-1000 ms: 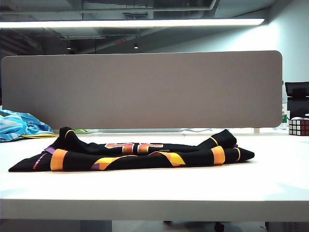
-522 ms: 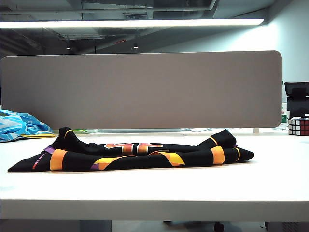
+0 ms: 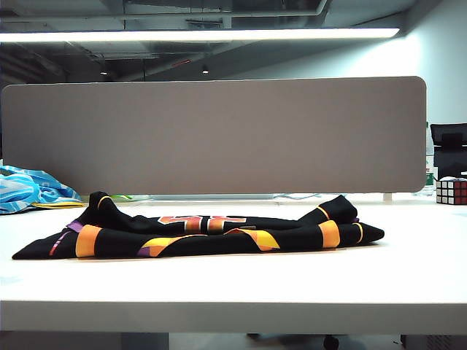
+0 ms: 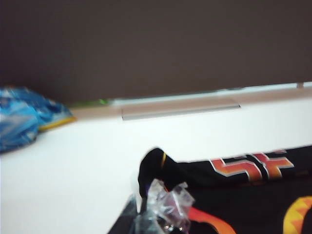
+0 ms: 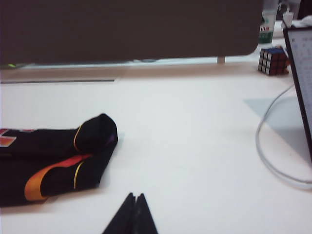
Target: Fold the bottom side of the basketball jersey horizontally towards the center, about one-third of the way, and then fold the bottom of the basketball jersey up towards the top, creating a neat rectangle.
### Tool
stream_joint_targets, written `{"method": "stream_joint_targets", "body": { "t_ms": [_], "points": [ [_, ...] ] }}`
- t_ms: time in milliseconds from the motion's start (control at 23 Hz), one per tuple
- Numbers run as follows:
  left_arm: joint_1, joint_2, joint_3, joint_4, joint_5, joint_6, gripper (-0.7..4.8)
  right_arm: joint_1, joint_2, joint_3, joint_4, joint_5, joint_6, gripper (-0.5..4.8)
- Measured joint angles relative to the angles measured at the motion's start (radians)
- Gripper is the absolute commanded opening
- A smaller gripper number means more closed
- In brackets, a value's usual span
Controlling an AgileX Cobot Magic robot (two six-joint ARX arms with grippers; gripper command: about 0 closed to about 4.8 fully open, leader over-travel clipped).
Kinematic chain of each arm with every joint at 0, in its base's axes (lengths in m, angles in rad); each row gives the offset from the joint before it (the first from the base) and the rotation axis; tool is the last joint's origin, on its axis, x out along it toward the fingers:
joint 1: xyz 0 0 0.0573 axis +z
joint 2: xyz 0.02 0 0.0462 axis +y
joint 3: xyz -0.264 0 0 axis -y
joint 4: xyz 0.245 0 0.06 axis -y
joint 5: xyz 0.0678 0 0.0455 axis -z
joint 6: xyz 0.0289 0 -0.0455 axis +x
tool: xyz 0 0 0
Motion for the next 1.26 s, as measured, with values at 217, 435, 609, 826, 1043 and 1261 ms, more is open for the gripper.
{"method": "stream_joint_targets", "body": {
  "t_ms": [217,435,609,826,1043,1261],
  "points": [
    [0.0,-0.002,0.0,0.006,-0.002,0.01,-0.06,0.0,0.0,0.0,0.055,0.013,-0.002,-0.01],
    [0.0,-0.002,0.0,-0.003,-0.002,0.01,-0.06,0.0,0.0,0.0,0.073,0.013,-0.002,-0.01],
    [0.0,-0.002,0.0,-0.003,-0.002,0.01,-0.06,0.0,0.0,0.0,0.073,0.013,-0.002,-0.01],
    [0.0,-0.002,0.0,-0.003,-0.002,0.01,-0.06,0.0,0.0,0.0,0.073,0.013,-0.002,-0.01],
    [0.0,-0.002,0.0,-0.003,-0.002,0.01,-0.06,0.0,0.0,0.0,0.073,0.013,-0.002,-0.01],
    [0.0,-0.002,0.0,-0.003,-0.002,0.01,-0.06,0.0,0.0,0.0,0.073,0.013,-0.002,-0.01]
  ]
}}
